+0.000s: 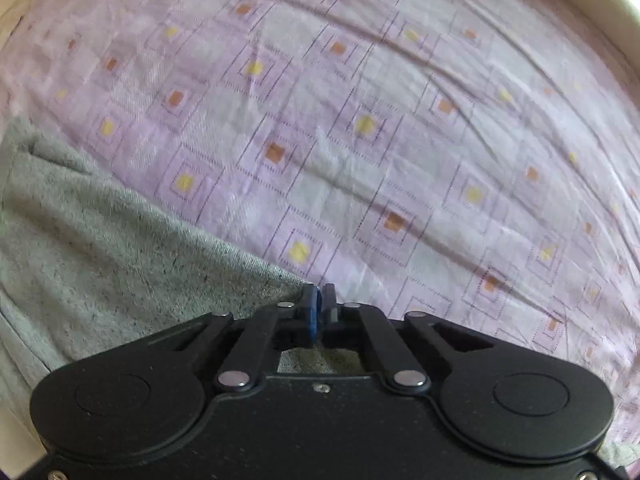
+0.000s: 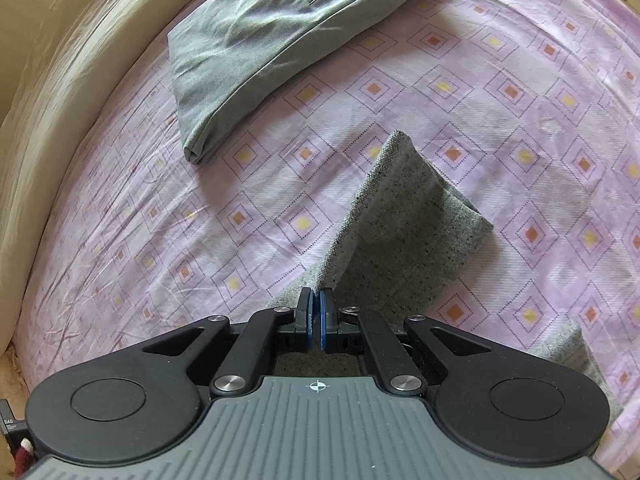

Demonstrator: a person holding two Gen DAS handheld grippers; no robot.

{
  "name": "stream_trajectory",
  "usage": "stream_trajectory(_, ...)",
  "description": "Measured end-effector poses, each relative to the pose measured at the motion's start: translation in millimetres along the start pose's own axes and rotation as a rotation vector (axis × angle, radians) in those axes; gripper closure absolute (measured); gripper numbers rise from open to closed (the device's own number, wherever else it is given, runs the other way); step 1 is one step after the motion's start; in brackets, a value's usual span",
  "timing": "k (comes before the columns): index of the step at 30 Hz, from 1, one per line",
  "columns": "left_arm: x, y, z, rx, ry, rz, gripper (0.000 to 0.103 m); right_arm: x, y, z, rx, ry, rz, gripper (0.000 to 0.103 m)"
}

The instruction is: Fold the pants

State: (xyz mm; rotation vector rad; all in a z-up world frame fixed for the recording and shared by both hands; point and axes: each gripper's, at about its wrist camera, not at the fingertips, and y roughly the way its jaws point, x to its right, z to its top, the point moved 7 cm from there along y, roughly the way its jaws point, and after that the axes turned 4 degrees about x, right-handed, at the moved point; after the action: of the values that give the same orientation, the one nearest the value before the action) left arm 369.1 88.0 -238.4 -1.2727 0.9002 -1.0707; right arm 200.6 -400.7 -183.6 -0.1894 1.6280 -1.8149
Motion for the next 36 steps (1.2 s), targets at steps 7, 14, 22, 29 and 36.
stream_trajectory(7, 19, -136, 24, 0.405, 0.149, -0.198, 0.103, -48, -65, 34, 0.206, -0.069, 0.246, 0.1)
stream_trajectory(14, 14, -133, -13, 0.355, 0.275, -0.137, 0.091, -38, -78, 17, 0.166, -0.129, 0.251, 0.098)
stream_trajectory(22, -11, -75, -82, 0.17, 0.317, -0.045, 0.07, -50, -17, -6, 0.078, -0.657, 0.038, 0.074)
stream_trajectory(29, -27, -73, -112, 0.109, 0.242, -0.021, 0.07, -108, 34, -20, 0.018, -1.249, 0.01, 0.074)
stream_trajectory(36, -42, -64, -109, 0.081, 0.152, 0.018, 0.068, -124, 85, -29, -0.216, -1.503, 0.014, 0.06)
